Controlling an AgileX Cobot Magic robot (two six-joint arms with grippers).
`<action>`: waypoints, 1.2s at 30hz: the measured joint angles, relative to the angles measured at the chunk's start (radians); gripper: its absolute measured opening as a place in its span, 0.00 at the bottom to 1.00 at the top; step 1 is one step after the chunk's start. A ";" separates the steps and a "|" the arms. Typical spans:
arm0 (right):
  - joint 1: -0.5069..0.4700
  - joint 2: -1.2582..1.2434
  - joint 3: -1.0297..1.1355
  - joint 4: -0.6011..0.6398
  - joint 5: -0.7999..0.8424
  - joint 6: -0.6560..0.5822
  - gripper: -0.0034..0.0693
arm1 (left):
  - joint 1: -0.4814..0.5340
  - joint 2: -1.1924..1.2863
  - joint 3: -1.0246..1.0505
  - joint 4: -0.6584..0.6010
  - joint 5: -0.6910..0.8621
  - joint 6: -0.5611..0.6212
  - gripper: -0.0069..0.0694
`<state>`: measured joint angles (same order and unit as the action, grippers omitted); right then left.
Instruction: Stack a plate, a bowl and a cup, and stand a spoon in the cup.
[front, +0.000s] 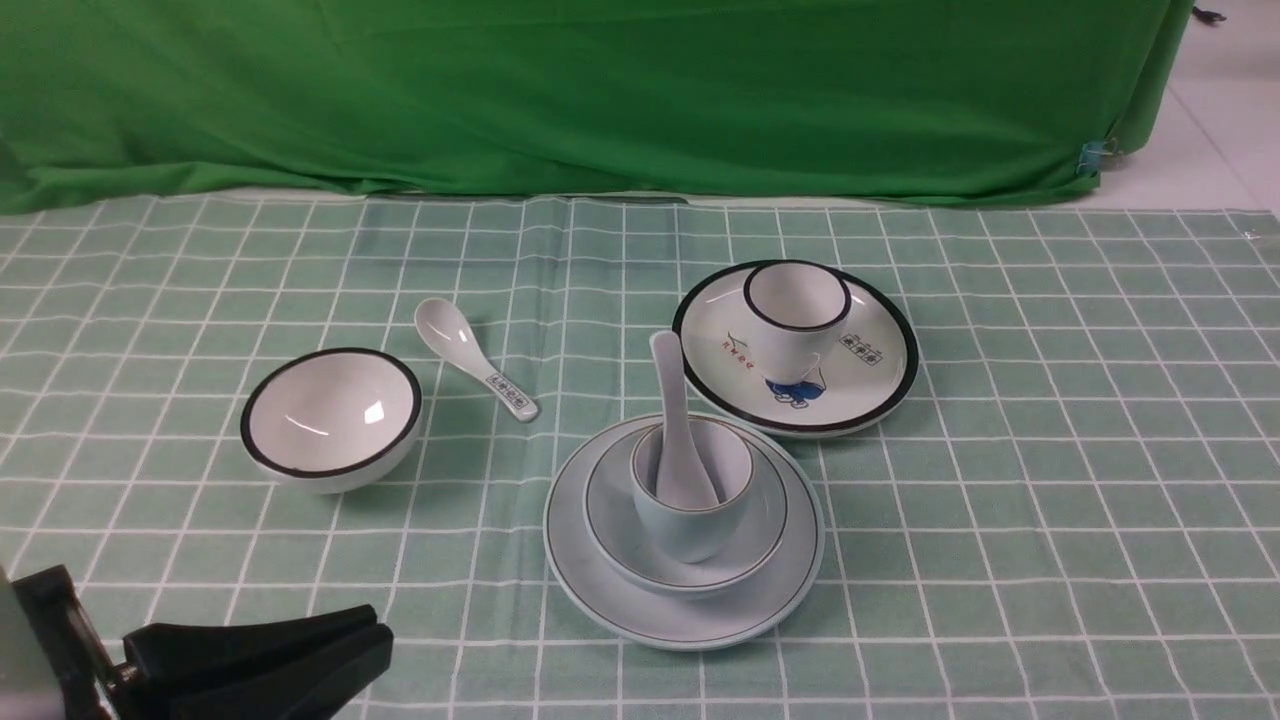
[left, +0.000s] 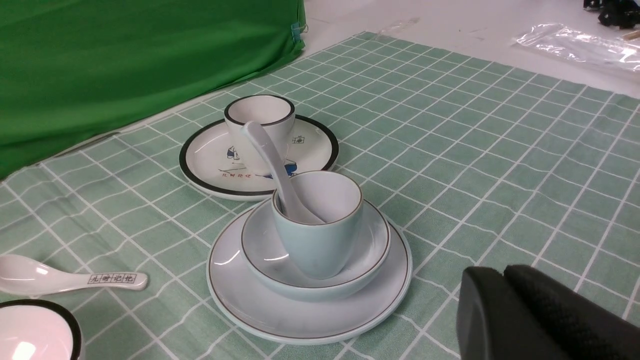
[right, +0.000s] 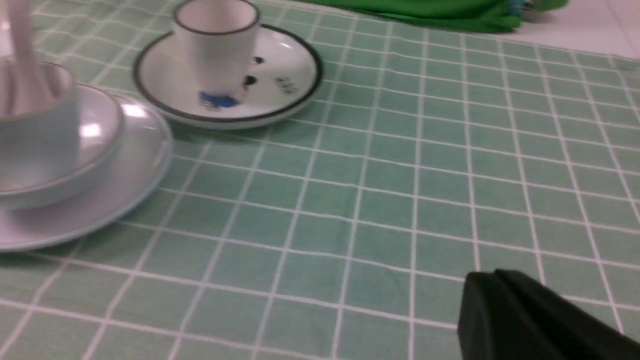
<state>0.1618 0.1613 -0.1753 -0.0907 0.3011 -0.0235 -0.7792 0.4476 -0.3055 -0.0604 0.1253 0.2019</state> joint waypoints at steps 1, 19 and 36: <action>-0.023 -0.048 0.048 0.001 -0.004 -0.016 0.07 | 0.000 0.000 0.000 0.000 0.000 0.000 0.11; -0.050 -0.160 0.181 0.011 -0.059 -0.025 0.08 | 0.000 0.000 0.001 0.000 -0.001 0.000 0.11; -0.050 -0.160 0.181 0.013 -0.060 -0.025 0.12 | 0.000 0.000 0.001 0.000 -0.001 0.001 0.11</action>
<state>0.1122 0.0016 0.0056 -0.0779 0.2414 -0.0488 -0.7792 0.4476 -0.3043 -0.0604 0.1248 0.2027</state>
